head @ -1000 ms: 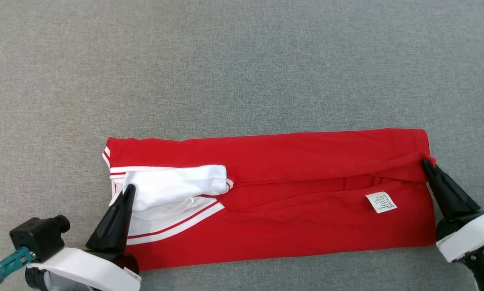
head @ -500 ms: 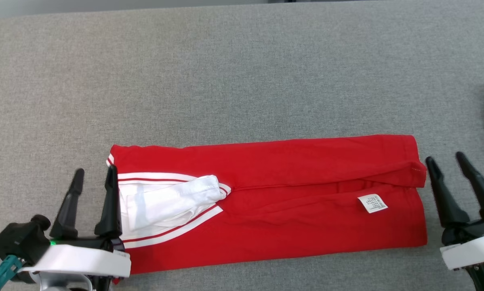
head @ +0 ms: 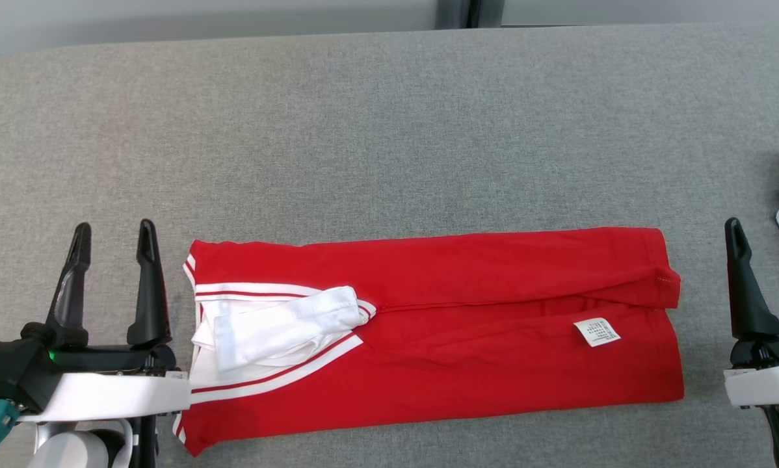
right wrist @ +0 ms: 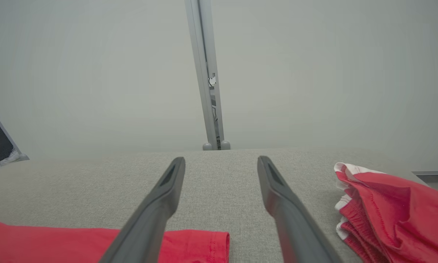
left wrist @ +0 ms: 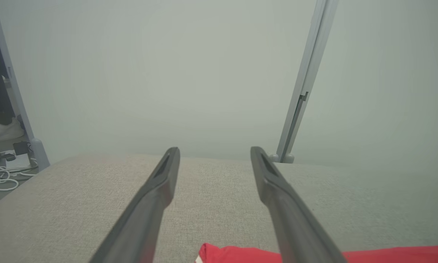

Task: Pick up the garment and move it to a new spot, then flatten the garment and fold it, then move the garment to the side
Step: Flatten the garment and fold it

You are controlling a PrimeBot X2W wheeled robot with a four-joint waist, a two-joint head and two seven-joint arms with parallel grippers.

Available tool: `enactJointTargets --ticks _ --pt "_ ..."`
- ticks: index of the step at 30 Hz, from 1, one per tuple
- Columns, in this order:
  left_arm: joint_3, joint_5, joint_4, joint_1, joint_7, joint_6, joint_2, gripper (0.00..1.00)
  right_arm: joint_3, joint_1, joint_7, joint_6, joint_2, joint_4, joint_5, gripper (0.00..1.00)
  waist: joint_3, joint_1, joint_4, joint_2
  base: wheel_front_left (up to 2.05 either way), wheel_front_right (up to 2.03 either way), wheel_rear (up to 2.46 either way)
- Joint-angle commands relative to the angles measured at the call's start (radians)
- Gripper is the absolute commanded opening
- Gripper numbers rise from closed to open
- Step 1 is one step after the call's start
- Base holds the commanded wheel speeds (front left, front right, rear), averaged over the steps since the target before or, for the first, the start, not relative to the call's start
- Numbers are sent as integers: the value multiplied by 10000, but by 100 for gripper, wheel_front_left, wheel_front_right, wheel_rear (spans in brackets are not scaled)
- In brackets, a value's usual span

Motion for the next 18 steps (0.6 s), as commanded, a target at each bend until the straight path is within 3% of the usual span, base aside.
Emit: enactJointTargets --ticks 1,8,18 --pt "137 164 61 -17 -42 -108 18 100 0 31 -23 1 33 73 -97 100 -33 0 29 0 0 0 0" --pt "413 484 512 222 -44 -663 -102 100 26 113 89 1 71 373 -118 100 -143 0 152 0 0 0 0" --pt "607 644 818 46 -38 -1108 -272 100 11 25 156 1 49 503 -44 100 -132 0 232 0 0 0 0"
